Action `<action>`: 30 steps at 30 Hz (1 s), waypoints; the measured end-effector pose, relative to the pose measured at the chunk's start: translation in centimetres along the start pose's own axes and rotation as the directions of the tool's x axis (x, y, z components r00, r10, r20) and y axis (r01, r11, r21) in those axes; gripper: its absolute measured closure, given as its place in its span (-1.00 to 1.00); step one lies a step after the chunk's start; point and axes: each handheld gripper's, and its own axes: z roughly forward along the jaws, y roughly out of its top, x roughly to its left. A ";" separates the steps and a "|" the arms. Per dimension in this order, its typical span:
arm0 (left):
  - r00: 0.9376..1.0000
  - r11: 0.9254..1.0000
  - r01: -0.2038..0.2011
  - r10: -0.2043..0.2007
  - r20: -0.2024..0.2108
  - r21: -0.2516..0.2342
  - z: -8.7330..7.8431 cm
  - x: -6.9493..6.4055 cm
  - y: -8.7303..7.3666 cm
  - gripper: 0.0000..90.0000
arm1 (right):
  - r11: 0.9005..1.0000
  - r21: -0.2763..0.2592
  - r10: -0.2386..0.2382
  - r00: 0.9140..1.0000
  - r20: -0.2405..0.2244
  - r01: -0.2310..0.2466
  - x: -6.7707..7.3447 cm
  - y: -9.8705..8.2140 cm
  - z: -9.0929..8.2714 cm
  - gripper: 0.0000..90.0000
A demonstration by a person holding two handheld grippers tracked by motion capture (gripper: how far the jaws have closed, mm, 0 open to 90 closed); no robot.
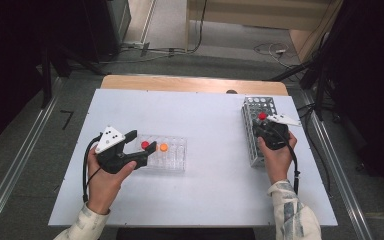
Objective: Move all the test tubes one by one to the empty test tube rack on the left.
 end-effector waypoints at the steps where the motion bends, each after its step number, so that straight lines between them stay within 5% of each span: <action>1: 1.000 1.000 0.000 0.000 0.000 -0.001 0.0 0.0 0.0 -0.45 | 1.000 -0.008 -0.001 1.000 -0.001 0.001 0.0 0.1 -0.1 0.59; 13: 1.000 1.000 -0.004 0.004 -0.001 -0.006 -0.1 -0.2 0.1 -0.46 | 0.995 -0.097 -0.035 0.999 -0.016 0.033 0.6 3.1 -3.8 0.60; 19: 1.000 1.000 -0.006 0.006 0.008 -0.012 -0.3 -0.5 0.3 -0.46 | 0.991 -0.118 -0.065 0.996 -0.066 0.057 1.8 3.7 -5.7 0.60; 24: 1.000 1.000 -0.016 0.016 0.015 -0.015 -0.3 -0.8 0.4 -0.46 | 0.990 -0.114 -0.100 0.986 -0.133 0.085 3.4 3.4 -6.7 0.60; 30: 0.999 0.999 -0.026 0.027 0.035 -0.021 -0.5 -1.5 0.5 -0.46 | 0.987 -0.113 -0.140 0.963 -0.232 0.117 5.8 2.5 -7.6 0.60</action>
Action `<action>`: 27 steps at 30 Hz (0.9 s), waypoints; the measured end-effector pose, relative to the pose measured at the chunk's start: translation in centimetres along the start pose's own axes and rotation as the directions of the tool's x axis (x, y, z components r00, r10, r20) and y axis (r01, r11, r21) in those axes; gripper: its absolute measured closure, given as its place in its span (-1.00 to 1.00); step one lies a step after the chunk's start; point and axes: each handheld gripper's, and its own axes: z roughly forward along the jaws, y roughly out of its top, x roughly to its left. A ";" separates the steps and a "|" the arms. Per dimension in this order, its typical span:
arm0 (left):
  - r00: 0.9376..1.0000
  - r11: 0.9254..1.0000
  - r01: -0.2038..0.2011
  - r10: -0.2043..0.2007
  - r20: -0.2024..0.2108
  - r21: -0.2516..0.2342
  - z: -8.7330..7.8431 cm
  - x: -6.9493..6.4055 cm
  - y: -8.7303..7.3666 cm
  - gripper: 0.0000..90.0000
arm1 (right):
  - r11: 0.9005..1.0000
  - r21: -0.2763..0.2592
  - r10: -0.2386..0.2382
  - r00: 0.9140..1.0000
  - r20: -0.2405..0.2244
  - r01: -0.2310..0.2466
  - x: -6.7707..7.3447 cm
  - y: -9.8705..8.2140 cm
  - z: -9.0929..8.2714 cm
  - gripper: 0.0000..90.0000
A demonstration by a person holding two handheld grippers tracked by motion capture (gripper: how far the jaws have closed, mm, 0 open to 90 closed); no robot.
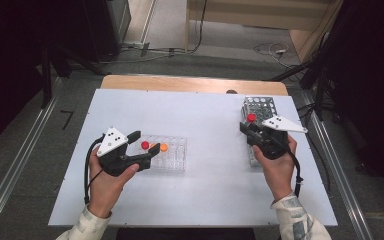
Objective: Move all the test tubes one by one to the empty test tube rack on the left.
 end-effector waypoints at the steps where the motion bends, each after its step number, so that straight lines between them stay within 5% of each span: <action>1: 1.000 1.000 -0.003 0.003 0.004 -0.003 0.0 -0.1 0.0 -0.46 | 1.000 0.003 -0.006 1.000 -0.019 0.006 0.5 -0.1 0.0 0.60; 8: 0.999 1.000 -0.020 0.021 0.043 -0.008 -0.1 -1.2 0.2 -0.44 | 0.998 0.025 -0.052 0.988 -0.148 0.056 3.9 -0.8 0.1 0.60; 15: 0.994 0.999 -0.041 0.041 0.105 -0.007 -0.1 -2.8 0.4 -0.39 | 0.992 0.052 -0.101 0.960 -0.261 0.118 7.4 -1.5 0.0 0.60; 27: 0.975 0.996 -0.093 0.087 0.206 0.018 0.7 -5.6 -0.1 -0.27 | 0.976 0.080 -0.158 0.915 -0.372 0.201 11.6 -2.8 0.6 0.60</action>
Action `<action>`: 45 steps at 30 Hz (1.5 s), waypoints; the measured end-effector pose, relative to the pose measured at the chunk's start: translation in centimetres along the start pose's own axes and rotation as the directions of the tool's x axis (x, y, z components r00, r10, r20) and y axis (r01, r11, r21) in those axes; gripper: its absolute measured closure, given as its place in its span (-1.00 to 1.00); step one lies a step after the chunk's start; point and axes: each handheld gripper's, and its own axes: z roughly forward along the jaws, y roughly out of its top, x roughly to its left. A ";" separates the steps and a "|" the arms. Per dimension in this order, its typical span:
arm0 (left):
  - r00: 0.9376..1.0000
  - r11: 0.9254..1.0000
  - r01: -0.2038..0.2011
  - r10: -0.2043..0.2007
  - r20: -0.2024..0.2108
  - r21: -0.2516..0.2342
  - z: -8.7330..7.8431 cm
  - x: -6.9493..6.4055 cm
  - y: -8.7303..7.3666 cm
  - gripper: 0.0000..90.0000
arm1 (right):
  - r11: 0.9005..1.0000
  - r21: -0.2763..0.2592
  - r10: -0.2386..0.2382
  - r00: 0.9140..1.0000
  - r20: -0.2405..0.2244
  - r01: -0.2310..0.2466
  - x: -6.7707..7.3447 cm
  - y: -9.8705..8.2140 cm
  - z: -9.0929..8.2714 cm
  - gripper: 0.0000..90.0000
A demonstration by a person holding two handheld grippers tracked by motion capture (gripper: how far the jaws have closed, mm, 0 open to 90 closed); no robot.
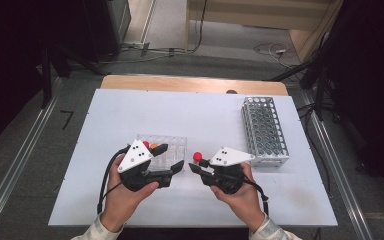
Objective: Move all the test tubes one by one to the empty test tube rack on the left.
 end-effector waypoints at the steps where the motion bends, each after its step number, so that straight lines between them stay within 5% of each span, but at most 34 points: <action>1: 1.000 1.000 0.000 0.000 0.008 0.007 0.1 -0.2 0.0 -0.25 | 1.000 0.002 -0.004 1.000 -0.010 0.004 0.3 0.1 0.3 0.60; 10: 0.999 1.000 -0.015 0.014 0.036 0.025 0.3 -0.5 -0.3 0.05 | 0.999 0.011 -0.030 0.997 -0.068 0.031 2.1 0.7 2.4 0.60; 19: 0.999 0.999 -0.022 0.021 0.042 0.035 0.3 -0.5 -0.5 0.51 | 0.999 -0.003 -0.040 0.996 -0.077 0.040 2.5 1.0 2.5 0.60; 25: 0.999 0.998 -0.043 0.041 0.029 0.043 0.4 -0.6 -0.5 0.57 | 0.999 -0.004 -0.036 0.996 -0.078 0.036 2.5 0.9 2.5 0.58; 34: 0.999 0.999 -0.037 0.037 0.016 0.033 -0.3 -0.1 -0.1 0.57 | 1.000 -0.018 -0.010 0.993 -0.114 0.008 2.1 0.4 2.1 -0.14; 45: 0.999 1.000 0.013 -0.013 -0.037 0.020 -2.4 2.0 0.9 0.57 | 0.998 -0.048 0.048 0.997 -0.054 -0.050 -0.5 -1.4 -0.4 -0.28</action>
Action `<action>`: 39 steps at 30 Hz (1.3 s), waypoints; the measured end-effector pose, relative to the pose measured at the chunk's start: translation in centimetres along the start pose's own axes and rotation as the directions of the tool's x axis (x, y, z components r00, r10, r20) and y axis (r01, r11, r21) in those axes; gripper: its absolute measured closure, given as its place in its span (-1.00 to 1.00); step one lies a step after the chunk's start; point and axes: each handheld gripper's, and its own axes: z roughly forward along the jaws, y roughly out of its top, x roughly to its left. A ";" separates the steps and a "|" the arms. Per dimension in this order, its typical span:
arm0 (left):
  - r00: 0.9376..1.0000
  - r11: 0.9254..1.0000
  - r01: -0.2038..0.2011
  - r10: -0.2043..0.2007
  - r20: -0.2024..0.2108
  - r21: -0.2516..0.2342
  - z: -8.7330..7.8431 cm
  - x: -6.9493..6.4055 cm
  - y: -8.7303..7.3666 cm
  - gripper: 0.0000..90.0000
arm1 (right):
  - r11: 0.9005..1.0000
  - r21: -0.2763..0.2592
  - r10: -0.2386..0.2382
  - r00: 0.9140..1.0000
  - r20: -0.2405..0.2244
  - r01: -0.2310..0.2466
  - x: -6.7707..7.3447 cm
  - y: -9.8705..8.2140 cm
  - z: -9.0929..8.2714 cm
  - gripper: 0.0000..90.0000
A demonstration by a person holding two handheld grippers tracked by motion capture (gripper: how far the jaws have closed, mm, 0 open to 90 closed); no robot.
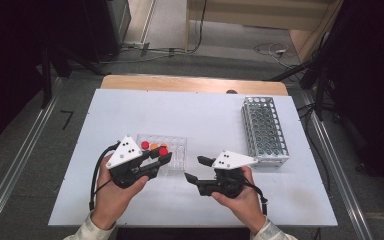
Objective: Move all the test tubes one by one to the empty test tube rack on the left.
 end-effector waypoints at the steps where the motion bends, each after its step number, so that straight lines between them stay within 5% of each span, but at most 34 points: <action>1: 1.000 1.000 0.009 -0.009 -0.003 -0.001 -0.2 0.2 0.1 0.57 | 1.000 0.001 0.009 1.000 0.008 -0.010 -0.3 -0.2 -0.3 -0.28; 13: 0.996 0.999 0.032 -0.033 -0.078 -0.023 -2.1 2.4 0.7 0.57 | 0.998 0.002 0.058 0.997 0.058 -0.058 -2.2 -1.5 -2.0 -0.25; 19: 0.988 0.999 0.029 -0.035 -0.149 -0.041 -2.7 3.7 0.6 0.57 | 0.998 0.005 0.061 0.996 0.063 -0.062 -2.3 -1.6 -2.0 -0.24; 28: 0.972 0.996 0.033 -0.050 -0.229 -0.081 -2.2 5.4 -0.3 0.57 | 0.998 0.003 0.061 0.996 0.063 -0.061 -2.4 -1.7 -2.0 -0.23; 39: 0.965 0.997 0.051 -0.064 -0.255 -0.055 -0.5 6.2 -1.9 0.57 | 0.998 0.002 0.066 0.996 0.067 -0.066 -2.6 -1.8 -2.2 -0.21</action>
